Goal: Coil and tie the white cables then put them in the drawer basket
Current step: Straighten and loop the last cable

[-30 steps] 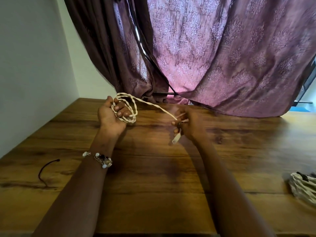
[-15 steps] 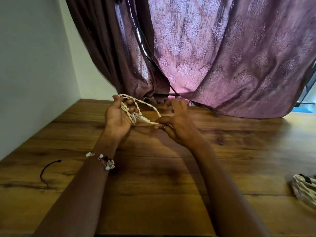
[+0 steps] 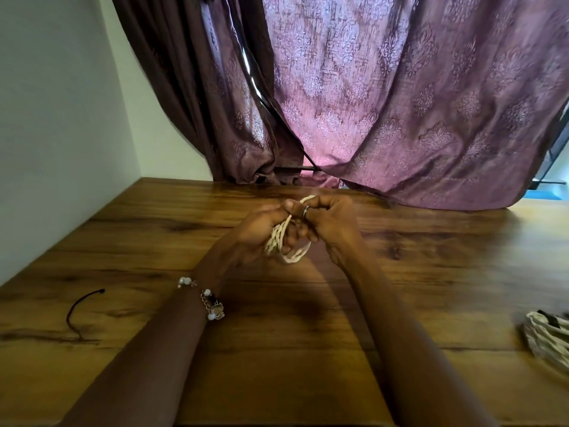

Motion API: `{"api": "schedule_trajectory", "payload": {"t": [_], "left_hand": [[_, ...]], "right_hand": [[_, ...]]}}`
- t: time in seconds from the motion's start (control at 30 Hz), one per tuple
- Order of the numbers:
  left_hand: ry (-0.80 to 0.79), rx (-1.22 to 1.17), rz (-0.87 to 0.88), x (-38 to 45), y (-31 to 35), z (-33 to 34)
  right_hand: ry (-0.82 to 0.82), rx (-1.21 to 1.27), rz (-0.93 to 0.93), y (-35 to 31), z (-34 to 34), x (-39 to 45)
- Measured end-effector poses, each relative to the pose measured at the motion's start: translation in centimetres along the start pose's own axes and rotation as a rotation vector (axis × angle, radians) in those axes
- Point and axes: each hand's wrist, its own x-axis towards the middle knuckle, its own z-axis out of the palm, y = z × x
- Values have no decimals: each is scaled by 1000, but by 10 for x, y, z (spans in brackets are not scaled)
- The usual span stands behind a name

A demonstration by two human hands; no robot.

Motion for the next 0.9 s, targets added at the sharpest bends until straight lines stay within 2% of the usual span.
{"api": "schedule_trajectory", "payload": {"t": [0.1,0.17,0.23,0.33,0.43,0.5,0.6,0.8,0.9], "left_hand": [[52,47,-77,1,0,-7],[62,94,-100,-1,1,-8],[76,89,-100,-2,2,-5],[90,64,-100,-2,3,-4],[194,100,-89,-3,3,-7],[342,83,-29,0,3,-9],[512,72,60,8,2,-7],[849,147,245,14,-1,-1],[1035,258,319,16,-5,-5]], "right_hand": [[115,-341,-178,3,-9,6],[115,-531,-324,3,-17,8],[-35,-557,-458,3,-23,9],[-416,-493,-490,9,-16,5],[-453,-598,-533,20,-13,9],[-443,-552,-509,23,-14,11],[-400,-332,-399,25,-9,9],[-189,89,-168,28,17,-3],[-100,239,-94,26,30,-8]]}}
